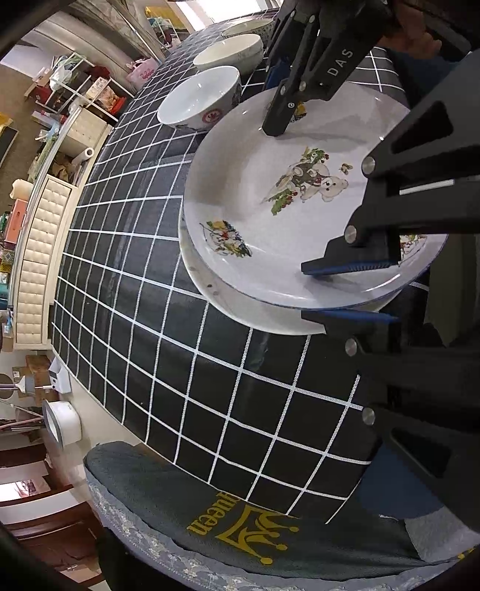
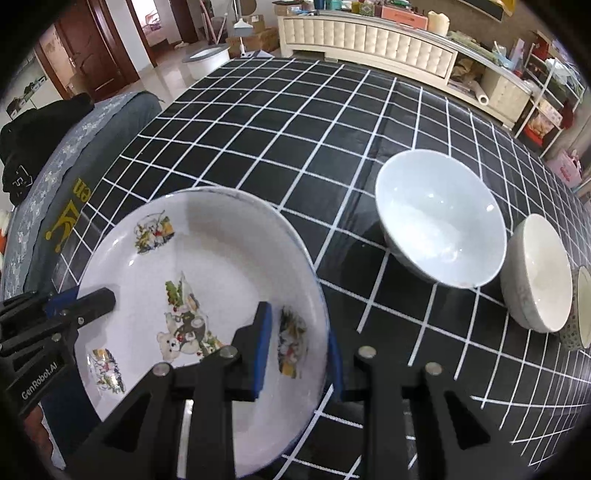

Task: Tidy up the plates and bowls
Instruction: 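Carry the cartoon-print plate onto the pink-petal plate and open the left gripper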

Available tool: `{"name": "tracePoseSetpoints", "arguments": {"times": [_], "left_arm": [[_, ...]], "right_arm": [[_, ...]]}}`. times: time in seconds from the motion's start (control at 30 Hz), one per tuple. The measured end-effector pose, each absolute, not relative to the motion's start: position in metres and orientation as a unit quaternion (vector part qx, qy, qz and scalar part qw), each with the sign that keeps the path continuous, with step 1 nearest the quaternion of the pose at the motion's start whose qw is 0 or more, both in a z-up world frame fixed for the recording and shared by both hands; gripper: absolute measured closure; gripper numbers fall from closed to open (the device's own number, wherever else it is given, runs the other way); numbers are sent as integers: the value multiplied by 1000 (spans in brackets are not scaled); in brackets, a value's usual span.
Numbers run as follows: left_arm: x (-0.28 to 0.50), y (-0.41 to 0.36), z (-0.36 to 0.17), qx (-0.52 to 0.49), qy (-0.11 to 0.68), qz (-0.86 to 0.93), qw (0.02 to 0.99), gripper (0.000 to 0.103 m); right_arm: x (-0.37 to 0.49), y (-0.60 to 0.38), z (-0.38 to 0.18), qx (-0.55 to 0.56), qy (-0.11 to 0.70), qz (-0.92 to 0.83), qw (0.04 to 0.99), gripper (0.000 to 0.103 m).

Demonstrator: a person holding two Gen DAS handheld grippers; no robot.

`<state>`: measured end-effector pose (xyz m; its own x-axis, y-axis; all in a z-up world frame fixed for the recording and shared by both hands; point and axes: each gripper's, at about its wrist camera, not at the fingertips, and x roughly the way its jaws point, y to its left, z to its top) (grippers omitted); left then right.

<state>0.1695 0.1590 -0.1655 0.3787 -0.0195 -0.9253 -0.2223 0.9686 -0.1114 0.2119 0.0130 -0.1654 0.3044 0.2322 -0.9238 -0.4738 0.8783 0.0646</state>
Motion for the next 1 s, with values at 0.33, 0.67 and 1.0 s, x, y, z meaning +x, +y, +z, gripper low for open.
{"name": "tracePoseSetpoints", "arguments": {"times": [0.33, 0.67, 1.0], "left_arm": [[172, 158, -168, -100, 554, 66, 824, 88], [167, 154, -164, -87, 555, 81, 823, 86], [153, 145, -135, -88, 525, 74, 843, 70]], "right_arm": [[216, 14, -175, -111, 555, 221, 794, 71], [209, 13, -175, -124, 553, 214, 795, 71], [203, -7, -154, -86, 544, 219, 805, 65]]}}
